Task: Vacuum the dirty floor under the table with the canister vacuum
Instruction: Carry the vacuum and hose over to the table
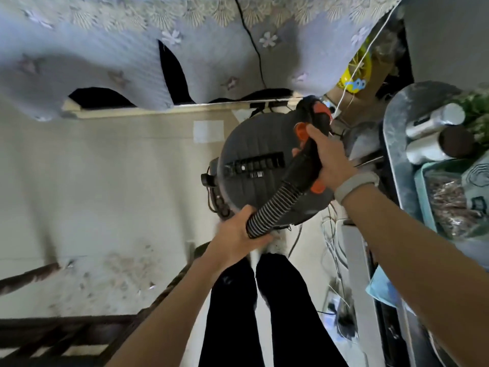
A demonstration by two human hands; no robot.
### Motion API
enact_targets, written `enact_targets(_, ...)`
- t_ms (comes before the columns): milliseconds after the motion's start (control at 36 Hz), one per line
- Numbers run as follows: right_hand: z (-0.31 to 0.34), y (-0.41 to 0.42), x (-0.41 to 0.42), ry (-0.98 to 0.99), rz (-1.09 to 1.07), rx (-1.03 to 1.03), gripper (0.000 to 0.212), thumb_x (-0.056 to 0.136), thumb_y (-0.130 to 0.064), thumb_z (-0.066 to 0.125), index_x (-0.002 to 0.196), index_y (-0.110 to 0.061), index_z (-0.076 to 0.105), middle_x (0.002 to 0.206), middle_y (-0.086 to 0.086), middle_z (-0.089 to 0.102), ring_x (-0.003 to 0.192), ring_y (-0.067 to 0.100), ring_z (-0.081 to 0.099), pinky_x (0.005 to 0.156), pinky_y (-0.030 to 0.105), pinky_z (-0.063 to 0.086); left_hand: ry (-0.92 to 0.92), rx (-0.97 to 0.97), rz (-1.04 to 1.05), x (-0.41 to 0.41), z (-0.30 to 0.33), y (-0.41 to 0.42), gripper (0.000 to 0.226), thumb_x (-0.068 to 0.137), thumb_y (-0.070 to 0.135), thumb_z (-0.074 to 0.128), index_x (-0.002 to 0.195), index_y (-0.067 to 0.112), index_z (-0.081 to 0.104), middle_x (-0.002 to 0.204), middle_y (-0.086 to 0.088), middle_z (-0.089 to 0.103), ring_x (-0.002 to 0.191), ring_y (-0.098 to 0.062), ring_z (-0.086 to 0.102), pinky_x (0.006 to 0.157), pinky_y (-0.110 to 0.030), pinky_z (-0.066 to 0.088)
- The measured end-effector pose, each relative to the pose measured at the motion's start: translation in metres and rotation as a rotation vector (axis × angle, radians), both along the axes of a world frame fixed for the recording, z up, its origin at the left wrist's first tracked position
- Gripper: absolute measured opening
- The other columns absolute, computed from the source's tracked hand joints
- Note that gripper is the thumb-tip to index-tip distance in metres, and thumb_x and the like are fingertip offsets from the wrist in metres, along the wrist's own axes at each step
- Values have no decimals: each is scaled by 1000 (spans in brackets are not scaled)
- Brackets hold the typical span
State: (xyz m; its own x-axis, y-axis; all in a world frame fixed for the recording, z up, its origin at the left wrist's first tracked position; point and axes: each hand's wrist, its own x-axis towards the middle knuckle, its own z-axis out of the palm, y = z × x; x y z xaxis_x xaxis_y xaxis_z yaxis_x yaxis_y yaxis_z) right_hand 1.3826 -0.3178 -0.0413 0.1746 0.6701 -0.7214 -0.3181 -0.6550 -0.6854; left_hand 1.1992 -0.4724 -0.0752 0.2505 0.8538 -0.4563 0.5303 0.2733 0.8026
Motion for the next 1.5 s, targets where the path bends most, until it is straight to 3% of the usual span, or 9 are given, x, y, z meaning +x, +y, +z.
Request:
enact_targets(111, 12, 2, -4, -87, 122, 46, 16, 91, -17, 62, 87, -7, 50, 62, 5, 50, 41, 15, 56, 46, 24, 51, -74, -123, -5, 17, -3, -10, 46, 76, 37, 78, 109, 32, 47, 94, 17, 61, 90, -7, 60, 81, -25, 49)
enact_targets(278, 26, -31, 20, -433, 734, 403, 23, 95, -9, 54, 109, -13, 37, 64, 4, 51, 36, 13, 54, 42, 23, 45, -280, -424, 201, 22, -7, -29, 51, 79, 38, 75, 124, 23, 56, 129, 2, 60, 118, -11, 56, 100, -30, 46)
enact_targets(361, 29, -57, 33, -543, 984, 453, 36, 93, -17, 58, 124, -18, 38, 66, 0, 56, 40, 7, 56, 46, 17, 45, -394, -409, 545, 27, 8, -32, 31, 93, 44, 55, 118, 24, 55, 121, 3, 62, 118, -16, 57, 99, -31, 45)
enact_targets(472, 12, -107, 47, -479, 1195, 480, 44, 92, -25, 61, 129, -15, 39, 78, -2, 55, 51, 10, 59, 53, 27, 48, -716, -369, 888, 55, 28, -21, 56, 92, 60, 31, 130, 23, 50, 120, 2, 65, 113, -14, 61, 102, -35, 43)
enact_targets(611, -12, -149, 64, -395, 1377, 579, 56, 92, -46, 50, 136, -11, 42, 102, 9, 65, 83, 20, 64, 75, 33, 49, -849, -245, 1151, 100, 36, -5, 17, 93, 26, 57, 99, 11, 56, 75, -3, 63, 78, -23, 62, 77, -35, 55)
enact_targets(750, -25, -121, 105, -673, 1252, 786, 55, 92, -48, 38, 120, -8, 62, 107, 9, 67, 98, 28, 64, 83, 43, 51, -809, -139, 1239, 111, 32, -11, 8, 95, 12, 54, 95, 8, 47, 62, -3, 51, 51, -19, 53, 58, -34, 53)
enact_targets(1000, -63, -24, 88, -1351, 1459, 1065, 59, 82, -36, 70, 127, -1, 55, 124, 19, 58, 117, 39, 54, 93, 58, 45, -447, -130, 1129, 86, 15, -19, 18, 92, 12, 58, 105, 7, 46, 72, -8, 51, 46, -18, 51, 46, -28, 48)
enact_targets(1139, -68, 2, 17, -1356, 1672, 1069, 71, 92, -45, 55, 144, -1, 34, 141, 18, 45, 135, 34, 37, 112, 54, 22, -279, -142, 1032, 66, -7, -32, 13, 93, 9, 57, 102, 9, 48, 67, -9, 52, 44, -20, 51, 49, -32, 48)
enact_targets(1500, -91, 18, -33, -1500, 1748, 891, 57, 99, -43, 42, 144, -10, 32, 115, 19, 55, 104, 37, 53, 83, 43, 37, -289, -150, 1102, -4, -29, -23, 10, 92, 12, 59, 96, 12, 50, 63, -6, 53, 45, -23, 50, 52, -36, 48)
